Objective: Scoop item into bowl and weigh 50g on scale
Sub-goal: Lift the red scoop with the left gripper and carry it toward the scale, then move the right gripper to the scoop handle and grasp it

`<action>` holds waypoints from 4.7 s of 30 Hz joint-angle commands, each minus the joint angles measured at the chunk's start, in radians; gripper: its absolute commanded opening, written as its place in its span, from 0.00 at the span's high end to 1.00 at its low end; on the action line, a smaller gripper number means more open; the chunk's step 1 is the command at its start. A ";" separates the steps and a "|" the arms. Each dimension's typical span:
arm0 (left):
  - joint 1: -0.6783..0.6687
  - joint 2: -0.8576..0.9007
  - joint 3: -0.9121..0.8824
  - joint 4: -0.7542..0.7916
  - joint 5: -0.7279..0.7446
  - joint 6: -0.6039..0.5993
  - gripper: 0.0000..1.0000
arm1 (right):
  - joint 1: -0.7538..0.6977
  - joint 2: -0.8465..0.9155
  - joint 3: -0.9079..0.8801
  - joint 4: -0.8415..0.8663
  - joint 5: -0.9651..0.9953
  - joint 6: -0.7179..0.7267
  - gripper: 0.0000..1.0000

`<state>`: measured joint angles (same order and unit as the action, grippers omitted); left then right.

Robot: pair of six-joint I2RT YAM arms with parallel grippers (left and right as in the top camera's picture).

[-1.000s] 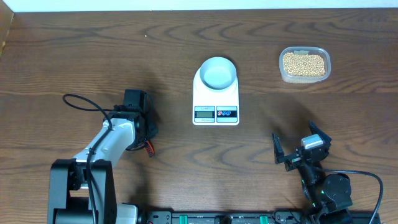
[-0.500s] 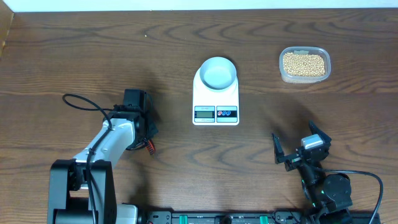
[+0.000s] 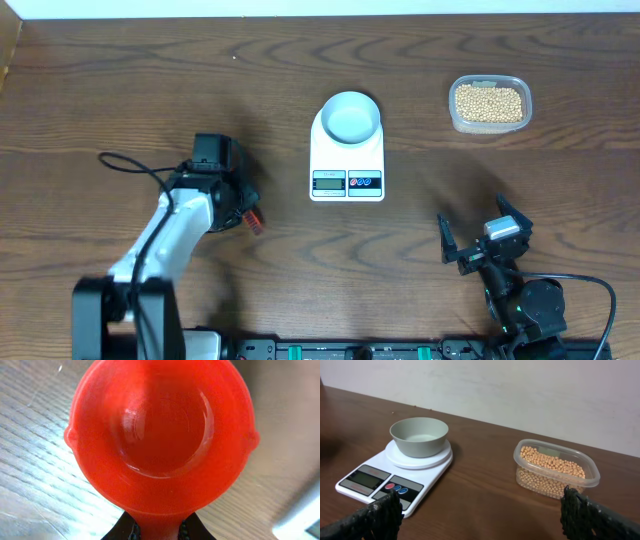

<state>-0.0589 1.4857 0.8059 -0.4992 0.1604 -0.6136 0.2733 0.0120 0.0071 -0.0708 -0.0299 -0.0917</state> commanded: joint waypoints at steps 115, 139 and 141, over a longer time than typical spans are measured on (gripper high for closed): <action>-0.411 0.079 0.456 0.030 0.172 -0.883 0.93 | 0.187 1.357 0.698 0.410 -0.453 0.595 0.19; -0.411 0.079 0.456 0.030 0.171 -0.914 0.93 | 0.187 1.414 0.698 0.516 -0.482 0.704 0.52; -0.411 0.079 0.456 0.031 0.171 -0.914 0.93 | 0.187 1.415 0.698 0.516 -0.491 0.709 0.53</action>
<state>-0.4675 1.5677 1.2457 -0.4671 0.3206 -1.5223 0.4549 1.4185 0.6876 0.4404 -0.5003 0.5972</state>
